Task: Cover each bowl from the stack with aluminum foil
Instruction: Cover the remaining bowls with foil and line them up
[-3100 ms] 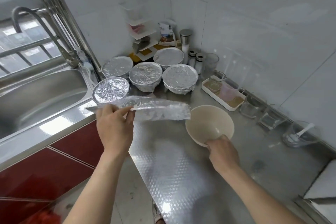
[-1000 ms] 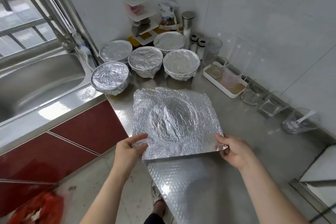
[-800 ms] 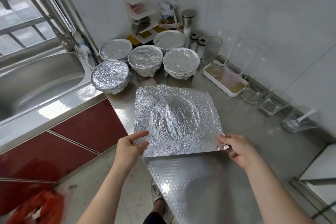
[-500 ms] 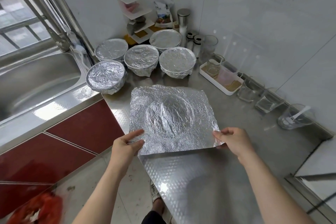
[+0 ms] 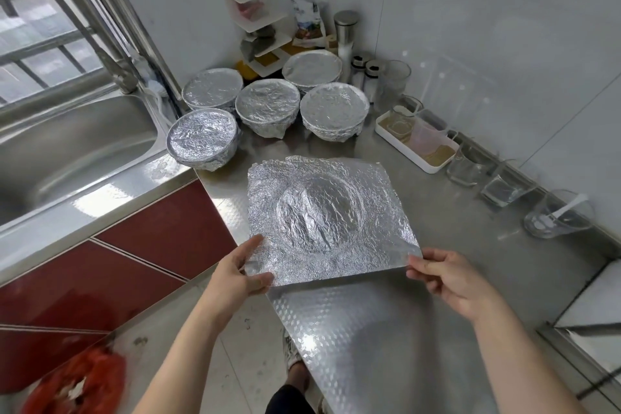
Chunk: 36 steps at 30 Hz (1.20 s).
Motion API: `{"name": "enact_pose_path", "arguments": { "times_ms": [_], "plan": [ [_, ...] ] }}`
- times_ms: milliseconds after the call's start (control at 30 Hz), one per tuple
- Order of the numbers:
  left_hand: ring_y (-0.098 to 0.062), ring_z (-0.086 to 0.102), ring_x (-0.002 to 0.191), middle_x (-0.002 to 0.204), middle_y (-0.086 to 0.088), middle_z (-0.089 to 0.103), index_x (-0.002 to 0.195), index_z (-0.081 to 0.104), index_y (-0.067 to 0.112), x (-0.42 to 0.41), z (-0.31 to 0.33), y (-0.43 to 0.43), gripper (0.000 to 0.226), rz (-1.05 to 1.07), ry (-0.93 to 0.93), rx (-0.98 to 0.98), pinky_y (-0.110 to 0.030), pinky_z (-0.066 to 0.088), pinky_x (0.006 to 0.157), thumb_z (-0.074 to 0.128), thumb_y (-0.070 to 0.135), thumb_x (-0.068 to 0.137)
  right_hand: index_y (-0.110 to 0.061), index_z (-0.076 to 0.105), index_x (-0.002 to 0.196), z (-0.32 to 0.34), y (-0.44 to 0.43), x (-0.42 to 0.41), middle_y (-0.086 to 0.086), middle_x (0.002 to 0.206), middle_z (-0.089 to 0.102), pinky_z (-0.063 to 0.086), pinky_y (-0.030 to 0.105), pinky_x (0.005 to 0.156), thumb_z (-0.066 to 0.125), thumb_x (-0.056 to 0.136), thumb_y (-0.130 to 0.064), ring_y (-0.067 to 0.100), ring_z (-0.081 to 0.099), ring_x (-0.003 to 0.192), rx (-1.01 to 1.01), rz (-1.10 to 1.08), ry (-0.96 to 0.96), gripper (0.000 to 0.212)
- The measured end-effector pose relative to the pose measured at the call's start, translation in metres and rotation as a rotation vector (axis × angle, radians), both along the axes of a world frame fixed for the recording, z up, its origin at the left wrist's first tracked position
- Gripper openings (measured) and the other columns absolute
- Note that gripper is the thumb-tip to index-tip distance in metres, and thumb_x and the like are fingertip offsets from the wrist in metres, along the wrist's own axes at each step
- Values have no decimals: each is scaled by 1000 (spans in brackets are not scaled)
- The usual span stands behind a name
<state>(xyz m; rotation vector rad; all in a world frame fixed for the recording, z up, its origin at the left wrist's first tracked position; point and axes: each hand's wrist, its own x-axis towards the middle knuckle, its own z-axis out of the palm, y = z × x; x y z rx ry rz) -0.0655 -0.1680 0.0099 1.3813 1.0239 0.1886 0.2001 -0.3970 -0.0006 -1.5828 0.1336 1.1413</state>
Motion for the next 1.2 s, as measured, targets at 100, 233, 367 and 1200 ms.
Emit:
{"name": "enact_pose_path", "arguments": {
  "times_ms": [100, 233, 367, 1200],
  "plan": [
    [-30, 33, 140, 157, -9, 31, 151, 34, 28, 5, 9, 8, 75, -138, 371, 531, -44, 34, 112, 73, 25, 88, -7, 65, 81, -2, -1, -3, 1, 65, 69, 27, 10, 36, 68, 81, 4, 9, 68, 56, -6, -2, -37, 12],
    [-29, 24, 147, 157, -5, 30, 146, 44, 23, 55, 28, -28, 48, -351, 202, 1087, -45, 24, 116, 48, 39, 100, -9, 64, 78, -4, 0, -8, 1, 64, 68, 25, 11, 36, 70, 80, 4, 9, 68, 55, 1, -17, -60, 14],
    [-18, -18, 148, 160, 7, -15, 150, -8, 40, 90, 4, -49, 60, -750, 435, 1154, -46, -6, 121, -3, 61, 95, -10, 63, 78, -8, 1, -14, -2, 61, 66, 24, 11, 35, 70, 80, 4, 8, 67, 54, -1, -15, -49, 15],
    [-28, 32, 143, 153, -4, 40, 144, 43, 36, 74, -24, -29, 47, -745, 121, 1207, -50, 32, 114, 36, 52, 101, -4, 70, 86, 10, 74, 24, 10, 83, 71, 50, 35, 73, 78, 79, -25, 21, 62, 74, -202, 74, -598, 24]
  ]
}}
